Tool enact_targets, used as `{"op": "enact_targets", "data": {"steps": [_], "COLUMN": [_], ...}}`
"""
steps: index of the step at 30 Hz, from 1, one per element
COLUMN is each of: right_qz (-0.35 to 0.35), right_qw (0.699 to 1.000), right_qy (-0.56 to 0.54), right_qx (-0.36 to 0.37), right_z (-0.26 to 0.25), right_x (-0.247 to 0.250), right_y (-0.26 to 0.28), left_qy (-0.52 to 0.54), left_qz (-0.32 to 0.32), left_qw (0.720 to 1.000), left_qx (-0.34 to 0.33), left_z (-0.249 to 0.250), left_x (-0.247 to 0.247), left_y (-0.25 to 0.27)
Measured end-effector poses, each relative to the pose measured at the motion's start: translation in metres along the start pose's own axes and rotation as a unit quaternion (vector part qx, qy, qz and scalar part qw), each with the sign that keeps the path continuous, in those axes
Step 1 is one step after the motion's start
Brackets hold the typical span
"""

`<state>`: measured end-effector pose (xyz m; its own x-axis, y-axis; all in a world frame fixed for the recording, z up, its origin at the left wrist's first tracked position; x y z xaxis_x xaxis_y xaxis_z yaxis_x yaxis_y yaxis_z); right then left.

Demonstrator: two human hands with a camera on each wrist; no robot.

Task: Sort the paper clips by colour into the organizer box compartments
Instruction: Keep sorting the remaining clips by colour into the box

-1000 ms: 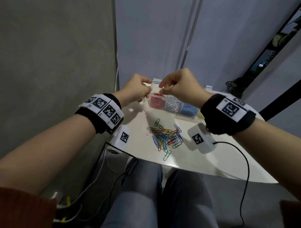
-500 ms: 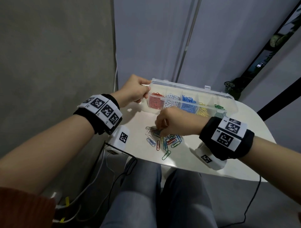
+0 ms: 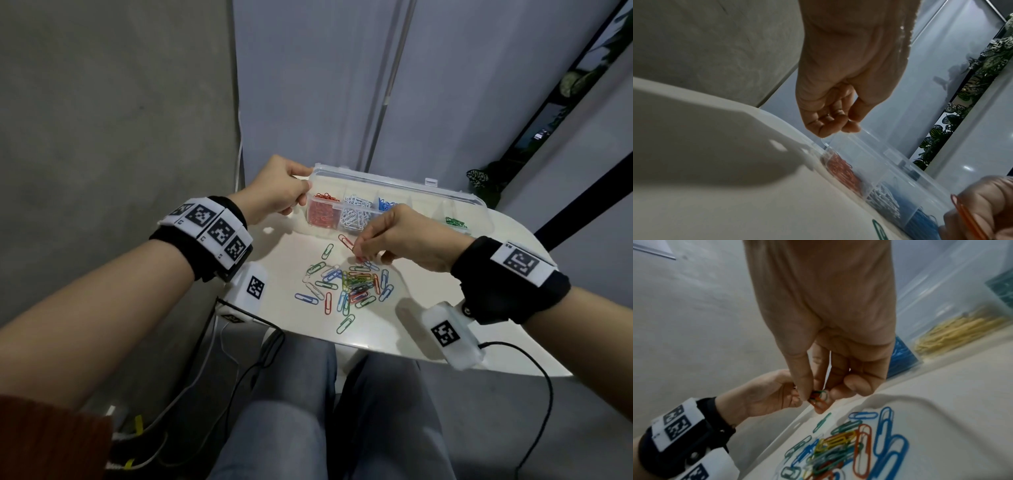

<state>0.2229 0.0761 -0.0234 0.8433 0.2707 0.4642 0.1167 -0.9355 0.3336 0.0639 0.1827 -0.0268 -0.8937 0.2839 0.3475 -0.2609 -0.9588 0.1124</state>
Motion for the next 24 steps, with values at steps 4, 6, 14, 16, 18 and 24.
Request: {"op": "enact_targets", "data": {"steps": [4, 6, 14, 16, 18, 24], "right_qz": [0.002, 0.009, 0.019, 0.01, 0.003, 0.017], "right_qw": [0.999, 0.999, 0.998, 0.997, 0.996, 0.99], "right_qy": [-0.031, -0.024, 0.045, 0.069, 0.086, 0.142], "right_qx": [-0.025, -0.026, -0.03, -0.032, -0.034, -0.019], "right_z": [0.004, 0.005, 0.011, 0.012, 0.013, 0.009], "right_x": [0.001, 0.001, 0.003, 0.002, 0.002, 0.018], "right_y": [0.001, 0.001, -0.001, -0.001, 0.001, 0.004], "left_qy": [-0.006, -0.007, -0.014, -0.014, -0.014, -0.014], "left_qz": [0.002, 0.002, 0.002, 0.002, 0.003, 0.001], "left_qw": [1.0, 1.0, 1.0, 1.0, 1.0, 1.0], "left_qx": [-0.001, -0.002, -0.003, -0.003, -0.003, -0.005], "left_z": [0.0, 0.0, 0.0, 0.0, 0.001, 0.001], "left_x": [0.001, 0.001, 0.001, 0.002, 0.002, 0.002], "left_y": [-0.001, -0.001, -0.001, -0.001, -0.001, 0.0]}}
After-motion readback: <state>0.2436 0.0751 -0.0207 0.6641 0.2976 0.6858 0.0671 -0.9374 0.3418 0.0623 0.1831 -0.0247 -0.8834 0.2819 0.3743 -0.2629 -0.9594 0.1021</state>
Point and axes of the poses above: each hand's wrist, its own y-axis away from the middle knuckle, its own x-axis out of the back of the hand, z = x × y, the point moved 9 cm from there along -y, towards the middle knuckle, and after that the axes turned 2 degrees about -y, right-handed, at the moved point
